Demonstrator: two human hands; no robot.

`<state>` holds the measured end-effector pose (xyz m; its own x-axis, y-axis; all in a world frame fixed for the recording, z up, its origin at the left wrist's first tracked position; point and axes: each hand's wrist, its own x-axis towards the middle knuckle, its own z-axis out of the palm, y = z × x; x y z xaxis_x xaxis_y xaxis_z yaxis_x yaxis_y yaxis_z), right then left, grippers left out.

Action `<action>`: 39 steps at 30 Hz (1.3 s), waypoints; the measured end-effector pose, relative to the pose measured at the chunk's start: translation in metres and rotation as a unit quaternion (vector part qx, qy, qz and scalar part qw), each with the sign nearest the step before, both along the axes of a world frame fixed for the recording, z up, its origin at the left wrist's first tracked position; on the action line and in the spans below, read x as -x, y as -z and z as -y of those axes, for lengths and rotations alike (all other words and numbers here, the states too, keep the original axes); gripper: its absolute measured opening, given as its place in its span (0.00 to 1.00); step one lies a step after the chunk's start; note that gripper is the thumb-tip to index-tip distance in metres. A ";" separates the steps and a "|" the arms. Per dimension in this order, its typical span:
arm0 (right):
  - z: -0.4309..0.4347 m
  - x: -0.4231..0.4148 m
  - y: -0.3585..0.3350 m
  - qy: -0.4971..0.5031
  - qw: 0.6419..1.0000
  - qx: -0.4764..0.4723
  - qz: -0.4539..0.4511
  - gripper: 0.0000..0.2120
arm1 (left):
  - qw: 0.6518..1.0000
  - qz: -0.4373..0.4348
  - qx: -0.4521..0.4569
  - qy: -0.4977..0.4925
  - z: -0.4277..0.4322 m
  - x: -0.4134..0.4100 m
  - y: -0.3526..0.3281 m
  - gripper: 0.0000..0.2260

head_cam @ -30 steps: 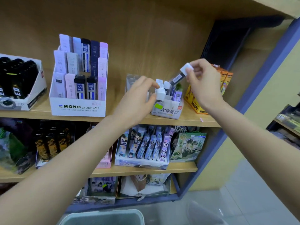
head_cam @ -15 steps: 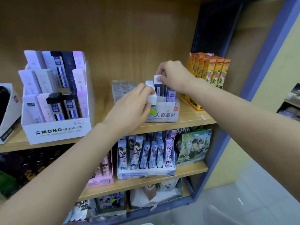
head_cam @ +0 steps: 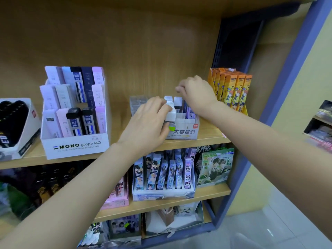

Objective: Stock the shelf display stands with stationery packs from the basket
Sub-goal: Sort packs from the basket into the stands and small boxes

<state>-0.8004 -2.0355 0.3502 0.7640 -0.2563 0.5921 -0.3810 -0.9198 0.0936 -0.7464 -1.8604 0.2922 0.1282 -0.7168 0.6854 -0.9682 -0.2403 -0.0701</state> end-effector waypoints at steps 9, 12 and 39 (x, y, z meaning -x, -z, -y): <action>-0.064 0.052 0.048 -0.143 0.981 0.105 0.078 0.16 | 0.994 -0.031 0.096 -0.032 -0.086 0.046 0.056 0.09; -0.089 0.063 0.084 -0.205 0.974 0.092 0.023 0.15 | 0.994 -0.070 0.063 -0.062 -0.115 0.048 0.103 0.09; -0.249 0.100 0.540 -0.149 0.628 -0.497 -0.580 0.25 | 0.689 -0.634 -0.049 -0.347 -0.258 0.088 0.403 0.19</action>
<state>-0.9002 -1.7867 -0.1895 0.6348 0.1989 -0.7466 -0.3831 -0.7581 -0.5277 -0.8345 -1.6027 -0.1108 0.9151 -0.2165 -0.3401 0.0795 -0.7302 0.6786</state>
